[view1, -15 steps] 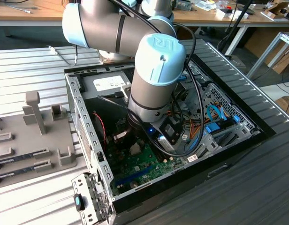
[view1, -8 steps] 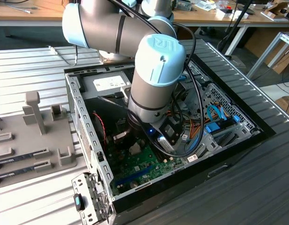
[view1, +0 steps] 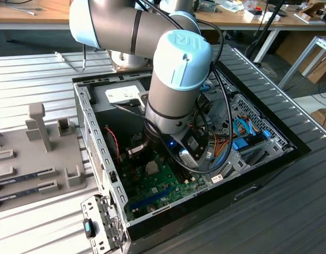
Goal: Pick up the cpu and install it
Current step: 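Place the cpu into insertion slot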
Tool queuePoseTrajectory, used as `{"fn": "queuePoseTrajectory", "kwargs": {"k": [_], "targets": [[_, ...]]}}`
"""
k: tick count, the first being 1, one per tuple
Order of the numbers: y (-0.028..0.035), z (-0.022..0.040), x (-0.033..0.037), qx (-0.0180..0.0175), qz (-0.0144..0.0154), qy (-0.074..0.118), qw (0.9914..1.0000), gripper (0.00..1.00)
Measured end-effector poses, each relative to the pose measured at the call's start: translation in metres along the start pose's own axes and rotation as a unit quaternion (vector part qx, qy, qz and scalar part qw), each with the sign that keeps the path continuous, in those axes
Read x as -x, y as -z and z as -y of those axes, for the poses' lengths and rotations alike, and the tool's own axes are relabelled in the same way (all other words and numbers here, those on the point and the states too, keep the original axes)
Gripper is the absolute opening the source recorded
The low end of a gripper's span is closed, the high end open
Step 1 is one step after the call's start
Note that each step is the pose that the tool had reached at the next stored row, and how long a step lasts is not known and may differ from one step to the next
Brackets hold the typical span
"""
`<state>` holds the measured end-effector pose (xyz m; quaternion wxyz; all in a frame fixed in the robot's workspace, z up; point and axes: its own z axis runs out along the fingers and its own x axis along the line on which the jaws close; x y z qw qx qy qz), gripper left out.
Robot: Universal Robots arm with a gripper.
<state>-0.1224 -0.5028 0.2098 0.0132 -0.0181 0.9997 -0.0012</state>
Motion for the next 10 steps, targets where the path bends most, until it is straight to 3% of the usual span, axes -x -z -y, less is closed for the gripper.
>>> {"fn": "queuePoseTrajectory", "kwargs": {"k": [1,3,7,10], "targets": [[0.0000,0.0000,0.0005,0.0000,0.0000,0.000,1.00000,0.58],[0.0000,0.0000,0.0007,0.0000,0.0000,0.000,1.00000,0.45],[-0.0010,0.0001,0.0032,0.0000,-0.0006,0.000,1.00000,0.45],[-0.0014,-0.0002,0.0005,0.0000,-0.0006,-0.001,1.00000,0.45]]}}
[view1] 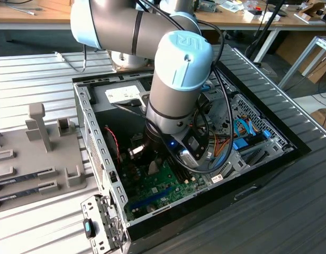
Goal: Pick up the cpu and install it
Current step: 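Place the cpu into insertion slot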
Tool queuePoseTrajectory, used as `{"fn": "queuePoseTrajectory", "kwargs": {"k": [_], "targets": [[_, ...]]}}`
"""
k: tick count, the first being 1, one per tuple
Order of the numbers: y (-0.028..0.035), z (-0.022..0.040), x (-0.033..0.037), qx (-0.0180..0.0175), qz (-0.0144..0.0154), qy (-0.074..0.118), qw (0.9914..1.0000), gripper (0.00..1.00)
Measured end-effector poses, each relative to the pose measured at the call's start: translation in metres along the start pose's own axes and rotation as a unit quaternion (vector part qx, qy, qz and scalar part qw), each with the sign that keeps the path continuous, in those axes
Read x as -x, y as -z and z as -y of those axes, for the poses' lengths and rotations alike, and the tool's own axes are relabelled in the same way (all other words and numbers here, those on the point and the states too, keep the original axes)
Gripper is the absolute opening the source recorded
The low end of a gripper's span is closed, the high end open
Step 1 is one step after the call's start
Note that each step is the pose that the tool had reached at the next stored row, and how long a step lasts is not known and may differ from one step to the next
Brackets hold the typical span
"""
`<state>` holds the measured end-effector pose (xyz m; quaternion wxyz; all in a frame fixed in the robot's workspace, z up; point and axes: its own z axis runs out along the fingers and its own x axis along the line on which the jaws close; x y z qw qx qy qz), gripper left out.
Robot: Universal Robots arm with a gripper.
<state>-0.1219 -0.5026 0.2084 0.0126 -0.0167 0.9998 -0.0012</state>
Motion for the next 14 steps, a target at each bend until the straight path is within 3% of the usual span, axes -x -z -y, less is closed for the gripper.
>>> {"fn": "queuePoseTrajectory", "kwargs": {"k": [5,14], "targets": [[-0.0011,0.0001,0.0029,-0.0011,-0.0001,-0.001,1.00000,0.45],[-0.0027,0.0000,0.0015,-0.0018,-0.0002,-0.002,1.00000,0.45]]}}
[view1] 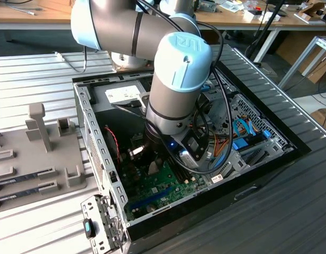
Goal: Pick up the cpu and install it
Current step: 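Place the cpu into insertion slot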
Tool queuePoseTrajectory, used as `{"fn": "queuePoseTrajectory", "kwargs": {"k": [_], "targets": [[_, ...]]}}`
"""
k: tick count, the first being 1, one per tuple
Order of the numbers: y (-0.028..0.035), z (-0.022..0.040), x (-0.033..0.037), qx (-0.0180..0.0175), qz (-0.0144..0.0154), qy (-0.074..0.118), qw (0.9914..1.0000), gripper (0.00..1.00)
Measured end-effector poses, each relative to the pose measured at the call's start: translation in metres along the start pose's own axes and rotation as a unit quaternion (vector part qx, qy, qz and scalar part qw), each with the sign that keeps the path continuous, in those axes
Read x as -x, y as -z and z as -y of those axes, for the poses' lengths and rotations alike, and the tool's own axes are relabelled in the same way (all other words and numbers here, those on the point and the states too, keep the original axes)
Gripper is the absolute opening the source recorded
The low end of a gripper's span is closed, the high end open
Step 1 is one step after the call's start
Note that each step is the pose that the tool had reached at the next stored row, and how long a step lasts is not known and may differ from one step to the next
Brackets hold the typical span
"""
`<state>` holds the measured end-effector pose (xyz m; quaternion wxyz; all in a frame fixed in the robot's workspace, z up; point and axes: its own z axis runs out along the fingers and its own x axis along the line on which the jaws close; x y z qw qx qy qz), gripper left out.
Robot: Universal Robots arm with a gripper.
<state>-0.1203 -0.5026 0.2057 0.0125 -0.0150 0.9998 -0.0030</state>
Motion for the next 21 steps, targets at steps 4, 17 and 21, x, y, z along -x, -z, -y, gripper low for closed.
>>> {"fn": "queuePoseTrajectory", "kwargs": {"k": [4,17,21], "targets": [[-0.0018,-0.0002,-0.0001,0.0000,0.0000,-0.001,1.00000,0.45],[-0.0057,-0.0002,-0.0008,-0.0001,-0.0001,-0.001,1.00000,0.43],[-0.0059,-0.0003,-0.0008,-0.0001,0.0000,-0.001,1.00000,0.42]]}}
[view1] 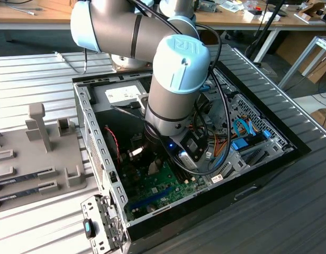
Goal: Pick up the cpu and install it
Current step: 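Place the cpu into insertion slot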
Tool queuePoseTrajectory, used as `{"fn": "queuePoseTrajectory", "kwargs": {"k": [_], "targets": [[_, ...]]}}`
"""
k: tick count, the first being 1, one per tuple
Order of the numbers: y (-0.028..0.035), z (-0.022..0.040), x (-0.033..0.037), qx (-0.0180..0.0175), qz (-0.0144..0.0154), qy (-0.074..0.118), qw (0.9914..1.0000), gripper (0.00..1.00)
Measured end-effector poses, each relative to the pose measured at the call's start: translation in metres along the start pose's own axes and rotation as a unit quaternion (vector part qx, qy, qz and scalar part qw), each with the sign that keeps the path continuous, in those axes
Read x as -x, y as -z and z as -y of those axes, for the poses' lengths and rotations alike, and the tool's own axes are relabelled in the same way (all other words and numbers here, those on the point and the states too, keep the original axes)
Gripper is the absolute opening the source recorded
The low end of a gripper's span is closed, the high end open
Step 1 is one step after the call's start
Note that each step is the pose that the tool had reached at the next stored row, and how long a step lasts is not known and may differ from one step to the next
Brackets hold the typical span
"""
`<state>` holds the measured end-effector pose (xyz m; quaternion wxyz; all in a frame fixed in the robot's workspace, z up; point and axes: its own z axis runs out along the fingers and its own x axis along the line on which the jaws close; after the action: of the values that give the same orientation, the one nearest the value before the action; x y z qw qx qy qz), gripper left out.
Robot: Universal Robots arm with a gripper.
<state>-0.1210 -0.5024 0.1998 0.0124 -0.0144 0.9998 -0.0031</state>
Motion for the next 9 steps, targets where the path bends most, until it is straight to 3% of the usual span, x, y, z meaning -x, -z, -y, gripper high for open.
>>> {"fn": "queuePoseTrajectory", "kwargs": {"k": [6,9], "targets": [[0.0004,0.0000,0.0000,0.0001,0.0001,0.000,1.00000,0.42],[0.0050,-0.0003,-0.0012,0.0004,0.0001,0.000,1.00000,0.42]]}}
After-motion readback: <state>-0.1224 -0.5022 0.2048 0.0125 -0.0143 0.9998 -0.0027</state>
